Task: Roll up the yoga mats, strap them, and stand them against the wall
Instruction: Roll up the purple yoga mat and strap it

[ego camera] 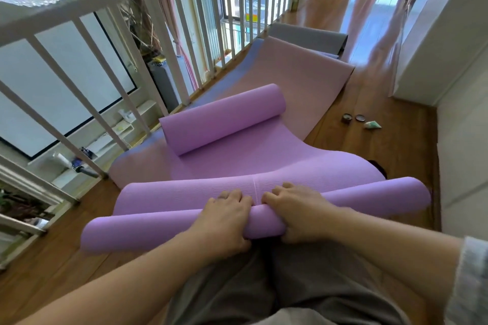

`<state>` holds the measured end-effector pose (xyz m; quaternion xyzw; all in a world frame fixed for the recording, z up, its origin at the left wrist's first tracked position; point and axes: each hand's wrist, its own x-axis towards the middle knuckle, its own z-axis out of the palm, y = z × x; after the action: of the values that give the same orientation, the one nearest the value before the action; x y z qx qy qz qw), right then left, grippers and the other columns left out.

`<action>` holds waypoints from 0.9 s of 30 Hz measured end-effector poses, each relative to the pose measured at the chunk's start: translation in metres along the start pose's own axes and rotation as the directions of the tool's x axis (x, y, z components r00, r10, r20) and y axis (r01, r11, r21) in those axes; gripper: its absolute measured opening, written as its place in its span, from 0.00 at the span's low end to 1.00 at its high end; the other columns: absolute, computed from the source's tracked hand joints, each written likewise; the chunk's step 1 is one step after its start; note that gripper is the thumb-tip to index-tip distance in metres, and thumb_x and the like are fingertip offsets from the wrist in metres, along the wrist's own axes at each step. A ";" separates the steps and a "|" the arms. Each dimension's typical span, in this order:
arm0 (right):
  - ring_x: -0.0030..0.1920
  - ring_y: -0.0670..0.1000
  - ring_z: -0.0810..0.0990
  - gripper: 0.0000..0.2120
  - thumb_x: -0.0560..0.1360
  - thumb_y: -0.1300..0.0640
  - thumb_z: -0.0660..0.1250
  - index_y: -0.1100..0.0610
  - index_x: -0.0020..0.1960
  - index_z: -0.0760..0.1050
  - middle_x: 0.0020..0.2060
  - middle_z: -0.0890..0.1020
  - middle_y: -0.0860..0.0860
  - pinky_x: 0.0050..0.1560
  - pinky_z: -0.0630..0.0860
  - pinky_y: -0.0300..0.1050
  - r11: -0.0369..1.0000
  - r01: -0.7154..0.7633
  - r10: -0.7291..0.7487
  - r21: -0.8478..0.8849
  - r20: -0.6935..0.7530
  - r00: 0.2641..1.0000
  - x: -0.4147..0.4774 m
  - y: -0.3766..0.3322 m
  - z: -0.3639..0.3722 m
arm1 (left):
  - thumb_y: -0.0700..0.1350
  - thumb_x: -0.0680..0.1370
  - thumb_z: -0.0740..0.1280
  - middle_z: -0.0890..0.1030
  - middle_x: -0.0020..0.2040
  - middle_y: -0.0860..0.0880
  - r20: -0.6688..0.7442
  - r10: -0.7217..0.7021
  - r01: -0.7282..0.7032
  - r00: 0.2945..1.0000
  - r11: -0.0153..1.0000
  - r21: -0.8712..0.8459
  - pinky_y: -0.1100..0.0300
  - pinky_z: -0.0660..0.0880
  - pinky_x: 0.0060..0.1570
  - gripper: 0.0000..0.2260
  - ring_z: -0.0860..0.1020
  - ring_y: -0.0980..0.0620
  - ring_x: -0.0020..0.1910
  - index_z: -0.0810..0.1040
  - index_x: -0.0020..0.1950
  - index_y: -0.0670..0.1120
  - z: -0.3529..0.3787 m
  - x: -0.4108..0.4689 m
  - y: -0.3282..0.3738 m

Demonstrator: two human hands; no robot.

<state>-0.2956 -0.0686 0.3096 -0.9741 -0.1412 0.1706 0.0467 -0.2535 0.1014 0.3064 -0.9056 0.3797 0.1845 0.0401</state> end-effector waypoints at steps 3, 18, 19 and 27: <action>0.55 0.54 0.75 0.28 0.65 0.49 0.75 0.53 0.61 0.69 0.55 0.78 0.52 0.50 0.72 0.46 0.995 -0.010 -0.007 0.100 0.167 0.986 0.015 0.008 -0.014 | 0.50 0.73 0.67 0.69 0.64 0.49 -0.120 -0.050 0.064 0.992 0.991 0.115 0.55 0.67 0.57 0.25 0.70 0.46 0.62 0.63 0.68 0.50 0.008 -0.001 0.010; 0.54 0.53 0.76 0.27 0.63 0.45 0.74 0.52 0.58 0.71 0.55 0.78 0.51 0.50 0.71 0.43 0.998 -0.023 0.022 0.062 0.021 1.000 0.023 0.017 -0.017 | 0.49 0.75 0.66 0.69 0.65 0.47 -0.202 -0.051 0.089 0.978 0.978 0.186 0.53 0.67 0.58 0.29 0.71 0.44 0.62 0.58 0.73 0.51 0.006 0.013 0.007; 0.54 0.53 0.76 0.28 0.63 0.46 0.75 0.53 0.59 0.71 0.55 0.78 0.51 0.50 0.72 0.44 0.997 -0.038 0.036 0.061 0.033 0.999 0.025 0.018 -0.018 | 0.51 0.74 0.68 0.70 0.65 0.47 -0.190 -0.049 0.082 0.981 0.982 0.171 0.53 0.68 0.57 0.30 0.72 0.44 0.62 0.58 0.72 0.51 0.005 0.016 0.004; 0.49 0.56 0.80 0.24 0.65 0.54 0.71 0.55 0.59 0.71 0.50 0.79 0.52 0.47 0.74 0.49 0.975 -0.119 0.063 -0.185 -0.284 0.957 0.022 0.011 0.012 | 0.52 0.68 0.73 0.75 0.61 0.48 0.059 -0.052 0.057 0.997 0.994 -0.092 0.53 0.73 0.53 0.27 0.75 0.46 0.58 0.67 0.64 0.50 -0.020 0.041 -0.018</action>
<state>-0.2773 -0.0719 0.2895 -0.9935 -0.1047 0.0195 -0.0403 -0.2081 0.0823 0.3092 -0.9110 0.3446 0.2262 0.0134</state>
